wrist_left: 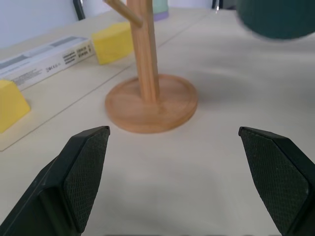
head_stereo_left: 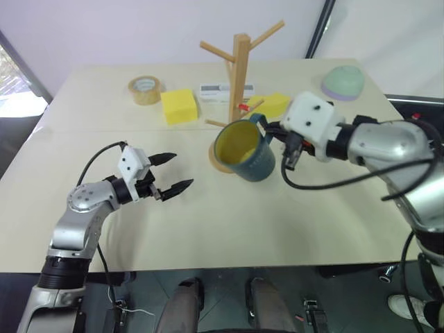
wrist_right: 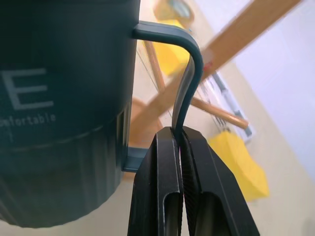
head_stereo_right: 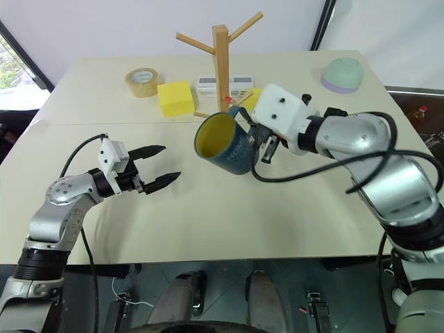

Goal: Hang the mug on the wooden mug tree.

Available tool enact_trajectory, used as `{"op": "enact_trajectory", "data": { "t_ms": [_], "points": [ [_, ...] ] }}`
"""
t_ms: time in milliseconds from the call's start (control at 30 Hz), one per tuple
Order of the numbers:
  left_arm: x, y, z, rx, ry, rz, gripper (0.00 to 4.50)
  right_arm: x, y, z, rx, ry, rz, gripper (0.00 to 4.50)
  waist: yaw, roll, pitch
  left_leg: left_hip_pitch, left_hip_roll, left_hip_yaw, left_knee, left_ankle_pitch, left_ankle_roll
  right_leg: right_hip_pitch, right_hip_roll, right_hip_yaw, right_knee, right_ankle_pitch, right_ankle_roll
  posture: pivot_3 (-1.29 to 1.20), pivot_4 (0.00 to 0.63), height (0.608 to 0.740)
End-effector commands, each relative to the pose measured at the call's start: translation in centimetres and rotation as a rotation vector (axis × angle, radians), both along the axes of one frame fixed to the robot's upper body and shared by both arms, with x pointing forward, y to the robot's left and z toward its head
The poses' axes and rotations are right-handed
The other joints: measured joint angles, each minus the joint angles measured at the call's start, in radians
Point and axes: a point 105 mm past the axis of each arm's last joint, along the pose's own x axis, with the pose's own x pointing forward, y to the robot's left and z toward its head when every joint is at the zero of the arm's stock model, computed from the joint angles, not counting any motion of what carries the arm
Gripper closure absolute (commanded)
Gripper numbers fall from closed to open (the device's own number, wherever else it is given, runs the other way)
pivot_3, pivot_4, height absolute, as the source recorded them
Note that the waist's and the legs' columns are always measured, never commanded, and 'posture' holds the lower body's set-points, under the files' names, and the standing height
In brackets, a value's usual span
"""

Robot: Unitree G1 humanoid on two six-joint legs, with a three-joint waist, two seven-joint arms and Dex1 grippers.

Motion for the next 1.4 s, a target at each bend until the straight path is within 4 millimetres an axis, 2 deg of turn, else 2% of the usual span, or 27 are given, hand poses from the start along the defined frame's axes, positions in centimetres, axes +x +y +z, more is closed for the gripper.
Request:
{"op": "enact_trajectory", "data": {
  "t_ms": [33,200,567,700,833,933,1033,1100,1200,1333,1400],
  "points": [
    [-0.5,-0.3,1.6,-0.037,-0.039,-0.013,0.0,0.8,0.5,2.3,0.01,-0.064,-0.031,4.48,-0.001,0.0,0.0,0.0,0.0,0.0,0.0,0.0,0.0,0.0,0.0,0.0,0.0,0.0,0.0,0.0,0.15,0.74],
    [-0.7,-0.8,1.7,-0.053,-0.031,-0.018,0.0,1.8,1.2,3.3,0.004,-0.085,-0.05,4.48,-0.002,0.0,0.0,0.0,0.0,0.0,0.001,0.0,0.0,0.0,0.001,0.0,0.0,0.0,0.0,0.0,0.15,0.74],
    [-0.9,-1.0,2.0,-0.061,-0.035,-0.022,0.0,3.1,1.4,1.7,-0.041,-0.058,-0.063,4.48,-0.003,0.0,0.0,0.0,-0.001,0.002,0.001,0.0,0.0,0.0,0.001,-0.001,0.001,0.001,0.002,0.0,0.15,0.74],
    [-0.9,-1.0,2.0,-0.06,-0.033,-0.018,0.0,2.3,1.3,2.1,-0.022,-0.084,-0.041,3.06,-0.002,0.0,0.0,0.0,-0.001,0.002,0.001,0.0,0.0,0.0,0.001,-0.001,0.001,0.002,0.003,0.0,0.15,0.74],
    [-0.8,-0.6,1.7,-0.059,-0.019,0.014,0.0,0.6,-0.8,3.1,0.079,-0.097,-0.021,3.06,0.004,0.0,0.0,-0.001,-0.001,0.002,0.002,0.0,0.0,0.001,0.001,-0.001,0.001,0.002,0.003,0.0,0.15,0.74],
    [-0.5,0.1,1.0,-0.06,0.0,0.074,0.0,-1.2,-2.4,2.9,0.175,-0.106,0.017,3.06,0.004,-0.001,0.0,-0.001,-0.001,0.001,0.002,0.0,0.0,0.002,0.001,-0.002,0.001,0.002,0.003,0.0,0.15,0.74],
    [0.8,1.9,-0.2,-0.085,0.006,0.218,0.0,-1.8,-5.0,1.0,0.392,-0.045,-0.043,3.06,0.003,-0.002,-0.001,0.0,-0.001,0.001,0.002,0.0,0.0,0.003,0.001,-0.002,0.001,0.002,0.003,0.0,0.15,0.74],
    [1.8,3.3,-1.1,-0.127,0.022,0.341,0.0,-1.4,-6.9,-1.5,0.571,0.011,-0.122,3.06,0.0,-0.002,-0.001,0.005,0.0,0.002,0.002,0.0,0.0,0.007,0.002,-0.002,0.001,0.002,0.003,0.0,0.15,0.74],
    [2.9,5.5,-2.6,-0.169,0.022,0.525,0.0,-0.9,-8.6,-5.7,0.727,0.004,-0.214,3.06,-0.002,-0.002,-0.001,0.007,0.001,0.002,0.003,0.0,0.0,0.01,0.003,-0.002,0.002,0.001,0.002,0.0,0.15,0.74],
    [3.3,7.5,-4.7,-0.151,0.026,0.676,0.0,0.1,-8.9,-10.4,0.834,0.035,-0.326,3.06,-0.006,-0.002,-0.001,0.009,0.001,0.002,0.004,0.0,0.0,0.01,0.004,-0.001,0.003,0.002,0.0,0.0,0.15,0.74],
    [3.1,8.0,-5.6,-0.148,0.036,0.718,0.0,0.6,-8.5,-12.2,0.866,0.046,-0.356,3.06,-0.007,-0.001,-0.001,0.009,0.001,0.002,0.004,0.0,0.0,0.01,0.005,-0.001,0.003,0.002,0.0,0.0,0.15,0.74]
  ]
}}
